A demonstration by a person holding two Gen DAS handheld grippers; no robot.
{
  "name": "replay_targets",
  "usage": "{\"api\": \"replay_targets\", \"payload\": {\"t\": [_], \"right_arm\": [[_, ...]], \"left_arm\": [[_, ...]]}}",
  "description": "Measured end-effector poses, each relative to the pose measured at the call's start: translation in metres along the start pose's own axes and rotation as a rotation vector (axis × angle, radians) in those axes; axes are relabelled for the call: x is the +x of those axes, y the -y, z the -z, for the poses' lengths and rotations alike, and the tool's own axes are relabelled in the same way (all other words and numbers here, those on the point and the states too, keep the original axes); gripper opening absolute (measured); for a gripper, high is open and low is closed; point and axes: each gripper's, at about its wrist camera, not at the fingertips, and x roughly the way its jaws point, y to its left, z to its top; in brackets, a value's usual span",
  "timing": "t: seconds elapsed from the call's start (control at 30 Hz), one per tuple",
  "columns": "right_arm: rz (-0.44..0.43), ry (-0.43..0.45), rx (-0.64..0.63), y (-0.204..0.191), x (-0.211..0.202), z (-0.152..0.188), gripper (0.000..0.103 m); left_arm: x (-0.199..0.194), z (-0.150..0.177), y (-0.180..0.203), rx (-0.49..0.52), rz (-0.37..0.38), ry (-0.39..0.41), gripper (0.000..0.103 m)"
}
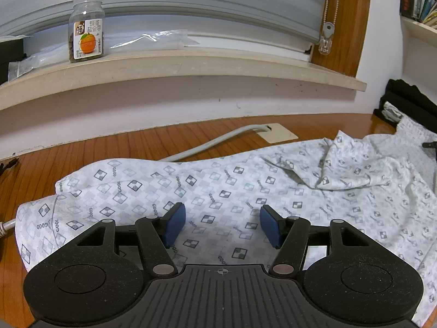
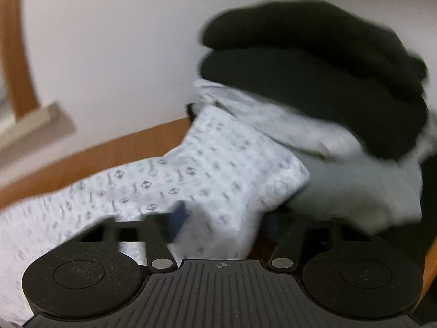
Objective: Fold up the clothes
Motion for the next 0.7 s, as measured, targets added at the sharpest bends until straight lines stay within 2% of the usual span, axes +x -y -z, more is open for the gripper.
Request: {"api": "replay_targets", "payload": {"t": [0.13, 0.2, 0.23, 0.3, 0.33, 0.4, 0.43, 0.47, 0.5, 0.57, 0.63, 0.7], "right_arm": [[0.117, 0.223, -0.206, -0.032, -0.026, -0.022, 0.005], [0.21, 0.374, -0.248, -0.036, -0.051, -0.039, 0.004], [0.247, 0.406, -0.241, -0.03, -0.058, -0.044, 0.004], [0.274, 0.393, -0.214, -0.014, -0.06, -0.05, 0.005], [0.265, 0.346, -0.202, -0.006, -0.055, -0.049, 0.005], [0.257, 0.202, -0.192, 0.005, -0.039, -0.041, 0.02], [0.252, 0.176, -0.182, 0.009, -0.038, -0.036, 0.02], [0.243, 0.185, -0.162, 0.011, -0.042, -0.03, 0.026], [0.245, 0.203, -0.136, 0.013, -0.049, -0.027, 0.043], [0.286, 0.262, -0.125, 0.006, -0.064, -0.025, 0.062], [0.276, 0.299, -0.19, -0.013, -0.072, -0.025, 0.066], [0.169, 0.272, -0.263, -0.043, -0.072, -0.027, 0.071]], "left_arm": [[0.0, 0.0, 0.002, 0.008, -0.011, 0.001, 0.065], [0.0, 0.0, 0.002, 0.009, -0.012, 0.001, 0.065], [0.0, 0.0, 0.002, 0.01, -0.012, 0.001, 0.065], [0.0, 0.0, 0.001, 0.01, -0.008, 0.0, 0.065], [0.001, 0.0, 0.0, 0.009, -0.005, 0.0, 0.067], [0.0, 0.0, 0.0, 0.008, -0.001, 0.0, 0.067], [0.0, 0.0, 0.001, 0.009, -0.002, 0.0, 0.067], [0.0, 0.0, 0.001, 0.01, -0.004, 0.0, 0.067], [0.001, 0.0, 0.001, 0.012, -0.005, 0.0, 0.067], [0.001, 0.0, 0.002, 0.016, -0.008, -0.001, 0.067], [0.001, 0.0, 0.002, 0.017, -0.008, -0.001, 0.067], [0.001, 0.0, 0.002, 0.02, -0.012, -0.001, 0.067]]}}
